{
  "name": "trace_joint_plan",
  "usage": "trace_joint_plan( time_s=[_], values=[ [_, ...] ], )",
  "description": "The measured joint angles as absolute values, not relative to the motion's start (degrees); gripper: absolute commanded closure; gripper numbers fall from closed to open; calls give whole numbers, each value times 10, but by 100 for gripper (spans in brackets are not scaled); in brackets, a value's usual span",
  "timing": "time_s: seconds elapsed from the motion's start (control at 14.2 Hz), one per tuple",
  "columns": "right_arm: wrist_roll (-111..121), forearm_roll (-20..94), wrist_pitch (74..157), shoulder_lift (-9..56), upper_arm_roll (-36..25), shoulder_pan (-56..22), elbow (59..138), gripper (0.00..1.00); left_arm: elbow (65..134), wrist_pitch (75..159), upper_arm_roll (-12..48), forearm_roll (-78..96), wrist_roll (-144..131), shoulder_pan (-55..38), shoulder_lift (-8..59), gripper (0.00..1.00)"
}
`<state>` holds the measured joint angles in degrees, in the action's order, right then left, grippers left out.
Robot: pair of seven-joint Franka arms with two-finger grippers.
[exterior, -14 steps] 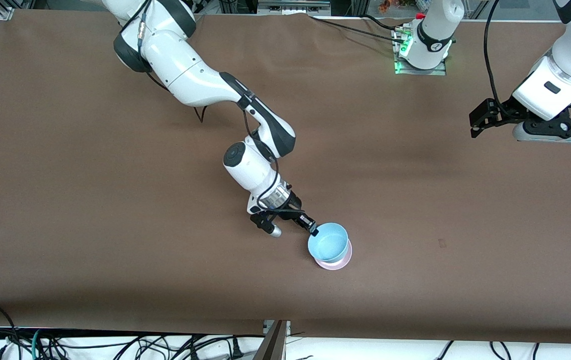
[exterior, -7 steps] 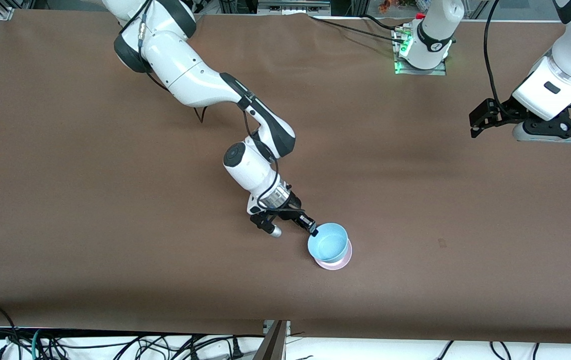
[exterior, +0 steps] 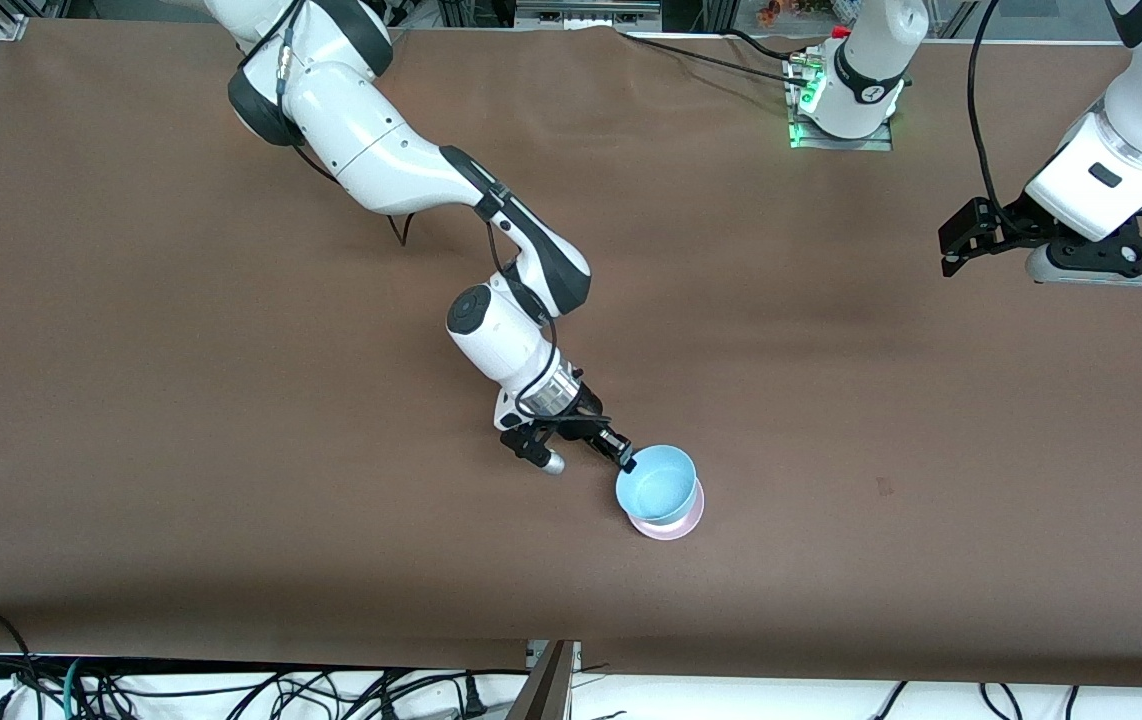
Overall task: Stack pink and blue bowls on white bowl
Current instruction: 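Lower the light blue bowl into the pink bowl and open the right gripper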
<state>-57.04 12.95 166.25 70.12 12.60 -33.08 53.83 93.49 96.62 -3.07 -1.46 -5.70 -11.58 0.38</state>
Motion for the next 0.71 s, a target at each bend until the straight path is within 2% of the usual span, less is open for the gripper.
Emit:
trace_joint_plan(
  time_s=[0.71],
  values=[
    [-539, 129, 1610, 701, 110, -330, 537, 100, 935, 966, -33, -14, -58, -93, 3, 0]
  ],
)
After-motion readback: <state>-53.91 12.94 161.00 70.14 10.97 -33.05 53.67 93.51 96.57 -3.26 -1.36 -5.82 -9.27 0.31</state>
